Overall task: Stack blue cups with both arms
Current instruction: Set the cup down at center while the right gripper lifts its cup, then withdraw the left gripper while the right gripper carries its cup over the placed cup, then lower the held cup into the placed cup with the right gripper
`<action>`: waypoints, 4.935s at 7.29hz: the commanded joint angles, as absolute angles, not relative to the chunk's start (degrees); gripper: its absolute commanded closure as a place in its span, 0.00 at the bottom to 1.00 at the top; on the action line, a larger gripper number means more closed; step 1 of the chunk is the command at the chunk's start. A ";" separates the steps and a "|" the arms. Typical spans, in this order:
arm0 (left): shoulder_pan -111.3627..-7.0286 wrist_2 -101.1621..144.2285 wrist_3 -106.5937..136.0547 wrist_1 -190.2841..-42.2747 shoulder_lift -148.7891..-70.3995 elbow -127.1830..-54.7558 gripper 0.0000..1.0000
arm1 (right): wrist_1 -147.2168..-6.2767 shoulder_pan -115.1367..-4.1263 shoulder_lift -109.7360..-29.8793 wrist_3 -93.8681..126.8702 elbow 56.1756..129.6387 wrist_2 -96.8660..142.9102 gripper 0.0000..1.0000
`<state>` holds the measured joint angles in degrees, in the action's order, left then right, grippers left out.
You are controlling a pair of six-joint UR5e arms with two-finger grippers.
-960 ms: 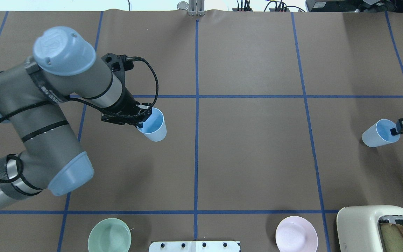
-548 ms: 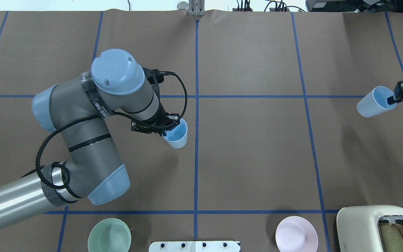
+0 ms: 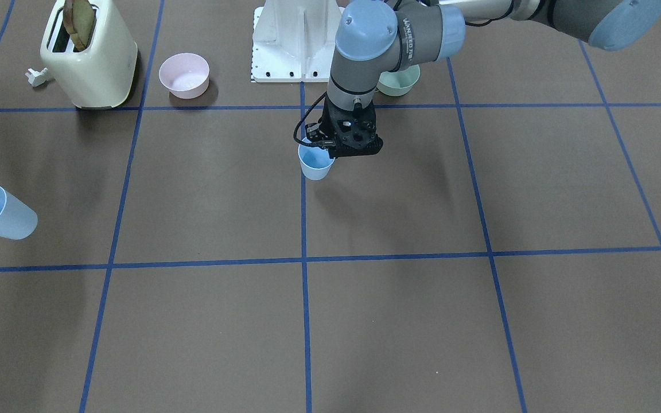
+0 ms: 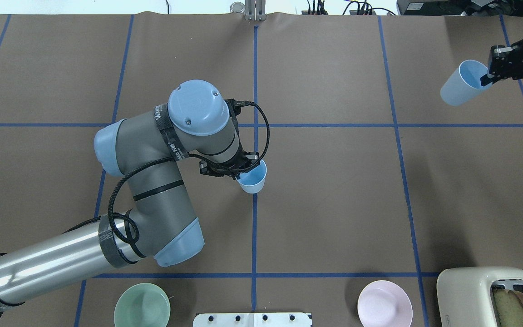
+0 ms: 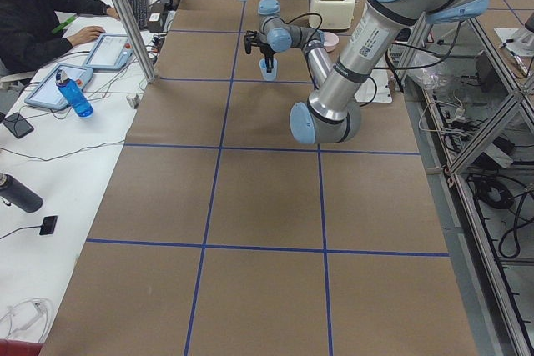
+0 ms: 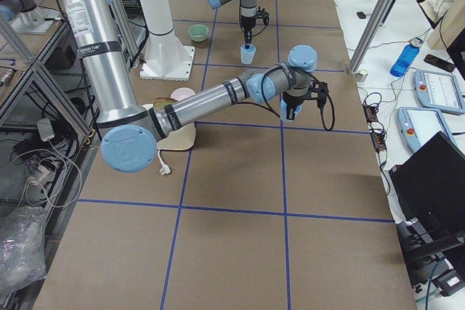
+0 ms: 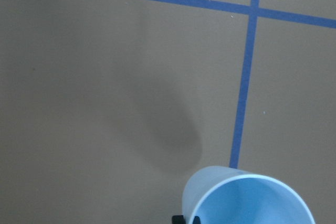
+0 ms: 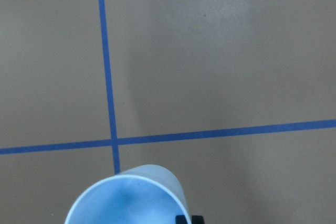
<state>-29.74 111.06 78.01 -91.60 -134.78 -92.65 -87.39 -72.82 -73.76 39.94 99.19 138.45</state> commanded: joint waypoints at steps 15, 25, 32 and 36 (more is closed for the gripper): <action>-52.76 127.40 44.82 -85.43 -117.12 -112.23 0.02 | -103.53 -58.49 -55.66 61.45 107.64 129.83 1.00; -72.86 135.79 15.03 -86.13 -102.83 -111.36 0.02 | -103.71 -32.53 -43.77 84.64 104.15 107.50 1.00; -72.77 135.79 15.03 -86.13 -102.92 -110.92 0.02 | -100.64 -28.21 -44.73 86.48 101.78 103.62 1.00; -72.77 135.79 15.03 -86.13 -102.92 -110.92 0.02 | -100.55 -27.78 -45.18 86.31 101.69 103.62 1.00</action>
<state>-72.77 135.79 15.03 -86.13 -102.92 -110.92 -100.59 -27.94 -45.08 86.35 101.73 103.62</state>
